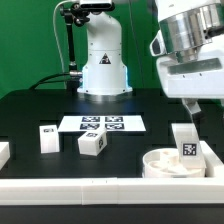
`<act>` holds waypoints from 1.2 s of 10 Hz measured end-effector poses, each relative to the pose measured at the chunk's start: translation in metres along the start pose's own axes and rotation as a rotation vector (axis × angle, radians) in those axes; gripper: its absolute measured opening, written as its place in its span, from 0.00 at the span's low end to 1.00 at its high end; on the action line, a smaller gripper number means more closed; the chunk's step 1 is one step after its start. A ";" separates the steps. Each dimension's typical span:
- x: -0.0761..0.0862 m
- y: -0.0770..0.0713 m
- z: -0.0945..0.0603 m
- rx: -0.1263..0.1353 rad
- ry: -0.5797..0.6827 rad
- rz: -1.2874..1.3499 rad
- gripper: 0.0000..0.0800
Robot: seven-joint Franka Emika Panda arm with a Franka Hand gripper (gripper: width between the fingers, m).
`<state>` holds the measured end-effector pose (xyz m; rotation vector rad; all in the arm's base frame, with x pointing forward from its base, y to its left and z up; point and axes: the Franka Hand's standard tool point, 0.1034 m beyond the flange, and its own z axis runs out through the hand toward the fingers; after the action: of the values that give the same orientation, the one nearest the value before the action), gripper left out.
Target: Assemble stool
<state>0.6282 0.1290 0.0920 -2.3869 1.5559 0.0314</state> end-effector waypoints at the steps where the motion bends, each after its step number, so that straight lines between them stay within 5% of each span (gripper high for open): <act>1: -0.003 0.002 -0.002 -0.041 -0.026 -0.093 0.81; 5: -0.002 -0.002 -0.011 -0.116 -0.054 -0.586 0.81; 9: 0.000 -0.001 -0.010 -0.112 -0.069 -0.856 0.81; 12: 0.004 -0.003 -0.018 -0.170 -0.090 -1.198 0.81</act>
Offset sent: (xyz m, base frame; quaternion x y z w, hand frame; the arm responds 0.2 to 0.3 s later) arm 0.0056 -0.0043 0.0092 -0.0628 -0.0249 -0.2520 0.9654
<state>0.6300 0.1224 0.1095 -2.9752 -0.0892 0.0157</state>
